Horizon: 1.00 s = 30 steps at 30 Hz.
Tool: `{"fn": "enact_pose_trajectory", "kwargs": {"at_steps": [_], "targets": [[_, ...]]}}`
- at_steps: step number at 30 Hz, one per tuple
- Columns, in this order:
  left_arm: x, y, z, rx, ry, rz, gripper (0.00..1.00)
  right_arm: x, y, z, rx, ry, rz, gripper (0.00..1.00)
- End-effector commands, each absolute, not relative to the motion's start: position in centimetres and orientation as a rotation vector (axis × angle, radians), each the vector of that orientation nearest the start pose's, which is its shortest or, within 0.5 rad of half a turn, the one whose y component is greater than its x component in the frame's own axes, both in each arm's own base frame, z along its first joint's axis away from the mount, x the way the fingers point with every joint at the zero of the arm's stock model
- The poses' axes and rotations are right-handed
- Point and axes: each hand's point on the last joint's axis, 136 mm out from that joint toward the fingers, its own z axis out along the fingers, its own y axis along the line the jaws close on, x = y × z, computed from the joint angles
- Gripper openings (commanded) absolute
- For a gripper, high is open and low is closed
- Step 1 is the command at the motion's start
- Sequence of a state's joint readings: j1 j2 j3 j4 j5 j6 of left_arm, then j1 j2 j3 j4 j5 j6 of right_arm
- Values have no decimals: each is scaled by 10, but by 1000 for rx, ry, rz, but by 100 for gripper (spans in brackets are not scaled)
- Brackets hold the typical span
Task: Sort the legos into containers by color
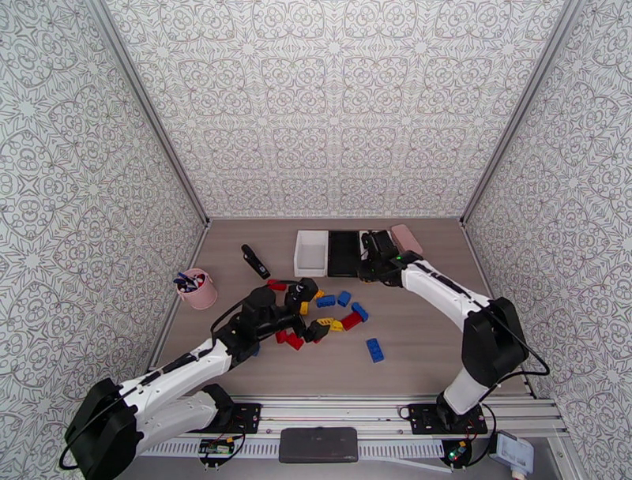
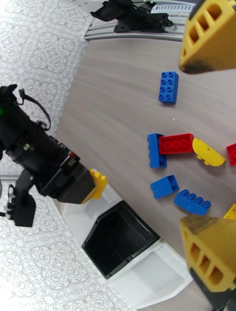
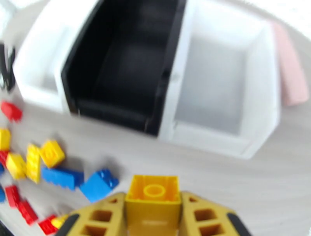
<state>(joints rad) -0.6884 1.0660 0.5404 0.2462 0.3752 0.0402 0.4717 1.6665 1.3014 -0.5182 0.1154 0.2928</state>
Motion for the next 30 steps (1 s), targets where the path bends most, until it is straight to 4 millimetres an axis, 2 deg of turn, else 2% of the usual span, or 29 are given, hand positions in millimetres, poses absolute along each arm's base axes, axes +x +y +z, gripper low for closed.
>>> {"fn": "enact_pose_trajectory", "kwargs": {"at_steps": [1,7,9,13,15,19,23,26,30], "targets": [[248,-276,223,847,1655,-773,100,446,171,172,-42,2327,184,28],[249,-271,220,832,1683,-746,99,495,152,163,40,2269,132,27],[249,-269,220,827,1688,-736,100,509,151,151,35,2290,140,27],[250,-267,218,822,1693,-717,100,529,147,133,37,2304,104,27],[249,-267,218,827,1692,-719,100,534,143,132,50,2299,101,29],[247,-266,219,827,1689,-713,100,527,142,149,39,2260,118,51],[254,-259,217,795,1707,-659,100,505,144,171,-22,2215,178,67],[252,-260,218,814,1692,-660,100,482,146,179,-74,2216,222,73],[235,-270,217,927,1641,-729,100,444,159,174,-200,2286,275,77]]}}
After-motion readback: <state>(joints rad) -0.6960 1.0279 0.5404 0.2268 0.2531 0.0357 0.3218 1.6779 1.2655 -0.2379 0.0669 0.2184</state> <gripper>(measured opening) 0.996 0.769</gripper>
